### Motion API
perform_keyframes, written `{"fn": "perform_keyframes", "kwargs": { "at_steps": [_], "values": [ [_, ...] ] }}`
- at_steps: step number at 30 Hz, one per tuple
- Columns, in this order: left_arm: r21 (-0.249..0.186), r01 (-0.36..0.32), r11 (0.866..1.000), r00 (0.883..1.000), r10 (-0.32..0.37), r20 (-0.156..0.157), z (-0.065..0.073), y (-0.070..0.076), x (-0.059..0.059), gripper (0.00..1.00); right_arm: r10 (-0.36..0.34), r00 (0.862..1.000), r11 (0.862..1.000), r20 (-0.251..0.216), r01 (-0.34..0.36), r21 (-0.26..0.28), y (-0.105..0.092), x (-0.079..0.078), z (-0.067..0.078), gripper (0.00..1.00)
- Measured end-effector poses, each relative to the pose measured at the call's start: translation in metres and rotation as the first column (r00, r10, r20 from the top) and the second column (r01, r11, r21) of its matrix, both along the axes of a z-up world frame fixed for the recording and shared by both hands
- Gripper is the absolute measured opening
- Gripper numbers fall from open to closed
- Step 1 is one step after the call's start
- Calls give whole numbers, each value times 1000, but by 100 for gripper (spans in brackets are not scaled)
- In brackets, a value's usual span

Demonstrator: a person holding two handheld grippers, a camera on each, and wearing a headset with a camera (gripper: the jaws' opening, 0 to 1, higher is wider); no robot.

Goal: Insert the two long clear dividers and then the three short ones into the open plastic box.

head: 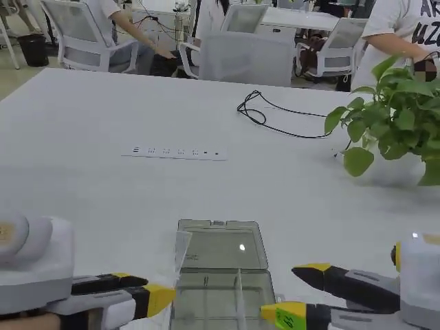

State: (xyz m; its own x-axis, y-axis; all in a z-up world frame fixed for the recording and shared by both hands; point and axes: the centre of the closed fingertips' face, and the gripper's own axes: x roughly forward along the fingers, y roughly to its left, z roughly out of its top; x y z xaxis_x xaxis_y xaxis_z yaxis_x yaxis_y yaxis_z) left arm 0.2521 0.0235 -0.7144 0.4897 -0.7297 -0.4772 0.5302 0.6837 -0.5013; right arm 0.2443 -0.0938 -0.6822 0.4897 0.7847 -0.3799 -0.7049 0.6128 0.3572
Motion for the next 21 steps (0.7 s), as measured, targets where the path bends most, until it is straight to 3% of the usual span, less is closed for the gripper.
{"fn": "perform_keyframes", "kwargs": {
  "at_steps": [4,10,21],
  "values": [
    [-34,9,999,1000,-8,21,10,-13,-1,31,-24,999,999,-37,25,41,18,2,9,47],
    [-53,41,998,997,-37,66,22,-31,-1,31,-48,996,993,-82,56,100,41,4,14,32],
    [-27,97,995,987,-92,128,28,-47,-3,31,-84,985,984,-153,106,141,58,10,14,17]
  ]
}}
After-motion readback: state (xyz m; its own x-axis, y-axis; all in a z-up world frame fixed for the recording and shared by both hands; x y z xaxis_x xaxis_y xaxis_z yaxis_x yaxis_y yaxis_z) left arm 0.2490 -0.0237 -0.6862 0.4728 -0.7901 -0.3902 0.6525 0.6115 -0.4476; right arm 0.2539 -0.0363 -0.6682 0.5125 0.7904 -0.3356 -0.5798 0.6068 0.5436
